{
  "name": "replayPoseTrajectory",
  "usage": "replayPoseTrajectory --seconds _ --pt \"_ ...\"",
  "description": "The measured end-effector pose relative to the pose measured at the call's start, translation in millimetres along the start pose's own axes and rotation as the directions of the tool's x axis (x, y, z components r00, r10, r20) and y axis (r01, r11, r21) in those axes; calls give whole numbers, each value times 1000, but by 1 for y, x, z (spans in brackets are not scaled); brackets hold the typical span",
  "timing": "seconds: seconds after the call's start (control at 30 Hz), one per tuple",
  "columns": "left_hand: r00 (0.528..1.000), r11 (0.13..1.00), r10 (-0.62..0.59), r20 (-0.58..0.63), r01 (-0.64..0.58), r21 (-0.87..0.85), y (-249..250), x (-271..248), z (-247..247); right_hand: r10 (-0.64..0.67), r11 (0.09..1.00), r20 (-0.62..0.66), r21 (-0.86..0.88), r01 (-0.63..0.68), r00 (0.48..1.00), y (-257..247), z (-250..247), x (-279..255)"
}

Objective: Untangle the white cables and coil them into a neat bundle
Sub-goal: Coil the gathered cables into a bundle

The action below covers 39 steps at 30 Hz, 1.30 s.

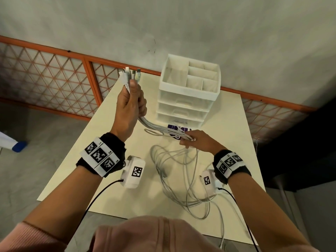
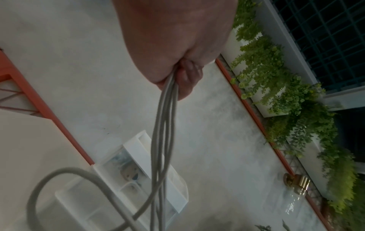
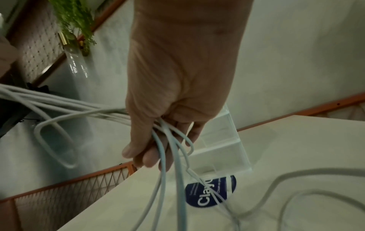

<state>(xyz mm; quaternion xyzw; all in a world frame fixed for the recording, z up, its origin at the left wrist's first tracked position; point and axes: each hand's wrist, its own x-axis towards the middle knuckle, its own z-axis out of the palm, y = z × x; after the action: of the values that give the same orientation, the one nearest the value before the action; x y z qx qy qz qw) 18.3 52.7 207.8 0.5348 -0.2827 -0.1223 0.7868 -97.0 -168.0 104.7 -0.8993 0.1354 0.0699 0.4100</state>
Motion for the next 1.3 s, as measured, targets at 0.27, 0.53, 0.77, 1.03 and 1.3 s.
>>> replayPoseTrajectory --seconds 0.27,0.53,0.77,1.03,1.3 --pt "998 999 42 -47 -42 18 1 11 1 -62 984 -221 152 97 973 -2 -10 1" --pt "989 997 78 -125 -75 32 -1 23 -13 372 907 -48 -196 -374 927 55 -23 -29" --pt "990 998 69 -124 -70 -4 -4 26 -3 518 812 -54 -282 -511 853 91 -7 -48" --pt "998 999 30 -52 -31 -16 -5 24 12 486 847 73 -285 -449 871 58 -15 -31" --pt "995 998 -52 85 54 -11 -15 12 40 -60 995 199 -61 74 978 -87 -28 -7"
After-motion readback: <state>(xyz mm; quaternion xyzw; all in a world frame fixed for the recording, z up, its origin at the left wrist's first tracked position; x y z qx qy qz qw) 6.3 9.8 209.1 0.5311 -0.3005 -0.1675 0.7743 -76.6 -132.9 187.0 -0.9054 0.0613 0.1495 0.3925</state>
